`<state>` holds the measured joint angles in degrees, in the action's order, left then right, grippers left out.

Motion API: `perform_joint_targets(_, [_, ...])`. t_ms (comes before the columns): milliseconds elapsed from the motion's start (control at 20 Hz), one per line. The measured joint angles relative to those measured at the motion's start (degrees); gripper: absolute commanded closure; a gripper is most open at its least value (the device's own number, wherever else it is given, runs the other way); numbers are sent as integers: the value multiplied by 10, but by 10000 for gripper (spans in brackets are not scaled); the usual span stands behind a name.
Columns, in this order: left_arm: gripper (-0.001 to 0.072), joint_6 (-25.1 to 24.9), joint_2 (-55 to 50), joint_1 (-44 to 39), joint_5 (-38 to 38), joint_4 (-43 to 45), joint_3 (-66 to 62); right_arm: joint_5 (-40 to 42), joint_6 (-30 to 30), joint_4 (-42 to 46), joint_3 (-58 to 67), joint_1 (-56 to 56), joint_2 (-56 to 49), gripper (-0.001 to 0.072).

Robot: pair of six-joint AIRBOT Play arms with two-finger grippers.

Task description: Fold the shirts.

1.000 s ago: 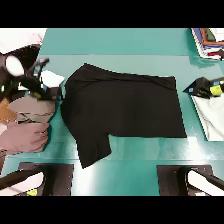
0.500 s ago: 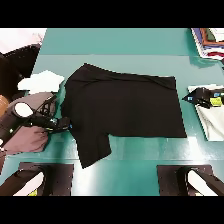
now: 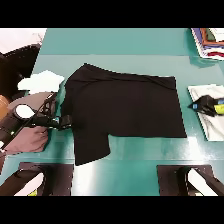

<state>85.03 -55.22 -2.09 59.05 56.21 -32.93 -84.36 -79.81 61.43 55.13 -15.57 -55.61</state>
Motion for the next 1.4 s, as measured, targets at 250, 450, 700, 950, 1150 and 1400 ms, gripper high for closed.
perform_joint_targets(250, [684, -8, 1, -1, 20, 5, -30, 11, 0, 25, -136, -136, 0, 169])
perform_joint_targets(450, [684, -10, 1, -1, 17, 5, -36, 49, 0, 12, -217, -181, -7, 173])
perform_joint_targets(700, [684, -13, 1, -1, 10, 5, -37, 95, -6, -3, -242, -125, -55, 342])
perform_joint_targets(950, [685, -23, 1, -1, 19, 7, -41, 160, -11, 0, -213, -39, -75, 699])
perform_joint_targets(1150, [686, -26, 29, -1, 42, 9, -91, 166, -11, -1, -155, 2, -21, 699])
perform_joint_targets(1400, [686, -25, 124, -1, 48, 16, -311, 139, -11, -3, 45, 17, 79, 699])
